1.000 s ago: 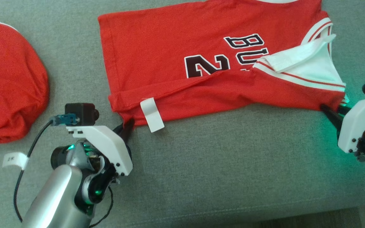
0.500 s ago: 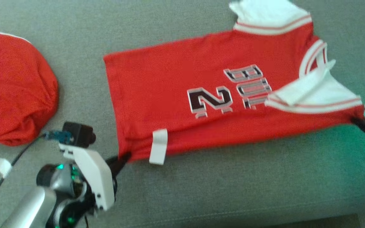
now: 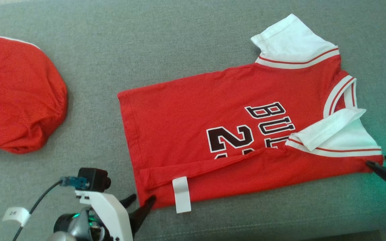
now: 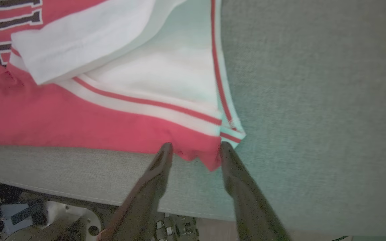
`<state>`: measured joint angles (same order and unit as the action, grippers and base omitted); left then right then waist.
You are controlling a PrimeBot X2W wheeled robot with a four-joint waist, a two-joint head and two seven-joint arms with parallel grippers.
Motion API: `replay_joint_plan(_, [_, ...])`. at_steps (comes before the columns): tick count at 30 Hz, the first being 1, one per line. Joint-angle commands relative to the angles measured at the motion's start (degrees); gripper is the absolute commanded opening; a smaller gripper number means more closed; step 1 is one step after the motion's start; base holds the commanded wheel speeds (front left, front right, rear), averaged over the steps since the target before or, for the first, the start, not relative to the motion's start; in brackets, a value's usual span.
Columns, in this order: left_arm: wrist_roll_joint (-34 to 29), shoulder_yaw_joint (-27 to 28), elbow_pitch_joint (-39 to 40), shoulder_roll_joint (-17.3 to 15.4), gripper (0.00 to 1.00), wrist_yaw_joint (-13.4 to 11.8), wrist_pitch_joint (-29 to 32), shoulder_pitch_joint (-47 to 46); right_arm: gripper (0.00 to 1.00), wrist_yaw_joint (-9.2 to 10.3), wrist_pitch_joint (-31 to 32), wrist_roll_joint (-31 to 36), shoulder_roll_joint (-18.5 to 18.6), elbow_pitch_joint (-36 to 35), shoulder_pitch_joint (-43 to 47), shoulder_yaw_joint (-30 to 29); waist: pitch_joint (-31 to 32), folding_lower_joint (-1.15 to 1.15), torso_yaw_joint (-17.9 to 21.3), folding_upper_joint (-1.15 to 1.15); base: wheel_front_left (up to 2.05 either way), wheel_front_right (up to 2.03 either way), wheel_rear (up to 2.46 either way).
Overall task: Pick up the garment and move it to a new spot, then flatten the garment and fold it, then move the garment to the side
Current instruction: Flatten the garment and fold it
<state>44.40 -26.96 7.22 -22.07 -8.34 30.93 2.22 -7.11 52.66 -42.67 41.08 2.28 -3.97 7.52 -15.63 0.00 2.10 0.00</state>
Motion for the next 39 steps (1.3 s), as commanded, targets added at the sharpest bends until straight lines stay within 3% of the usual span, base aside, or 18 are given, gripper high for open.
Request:
replay_joint_plan(1, [-1.0,2.8,1.6,-0.6,1.00,-0.5,-1.2,-1.6,1.00,-0.37,-1.2,0.8,3.8,-1.7,0.2,-0.9,0.3,0.00,0.0,0.00,0.00,0.00,0.00])
replay_joint_plan(9, [-6.5,6.2,4.7,-1.5,1.00,-4.6,-6.0,-5.6,1.00,-0.37,-7.2,4.0,2.0,-2.7,-9.8,-5.6,-1.4,0.00,-0.5,0.00,0.00,0.00,0.00])
replay_joint_plan(16, [-12.6,3.3,-0.5,3.1,1.00,-6.5,-5.2,-22.1,1.00,-0.37,-9.0,9.9,-4.3,1.1,-26.6,-3.0,-7.9,0.00,-3.9,0.00,0.00,0.00,0.00])
replay_joint_plan(25, [-16.4,-0.8,-12.9,8.3,1.00,-5.2,-4.6,-37.4,1.00,-0.37,-11.6,17.7,-8.1,13.7,-42.0,1.0,-14.7,0.00,-9.4,0.00,0.00,0.00,0.00])
replay_joint_plan(33, [-15.9,-3.2,-17.0,10.4,1.00,-2.8,-3.8,-40.8,1.00,-0.37,-14.3,19.5,-9.9,23.5,-47.1,2.6,-16.3,0.00,-11.6,0.00,0.00,0.00,0.00])
replay_joint_plan(39, [-15.3,-4.0,-17.2,10.2,1.00,-1.5,-2.6,-41.4,1.00,-0.37,-14.5,18.5,-10.0,26.8,-48.7,4.7,-16.4,0.00,-11.5,0.00,0.00,0.00,0.00])
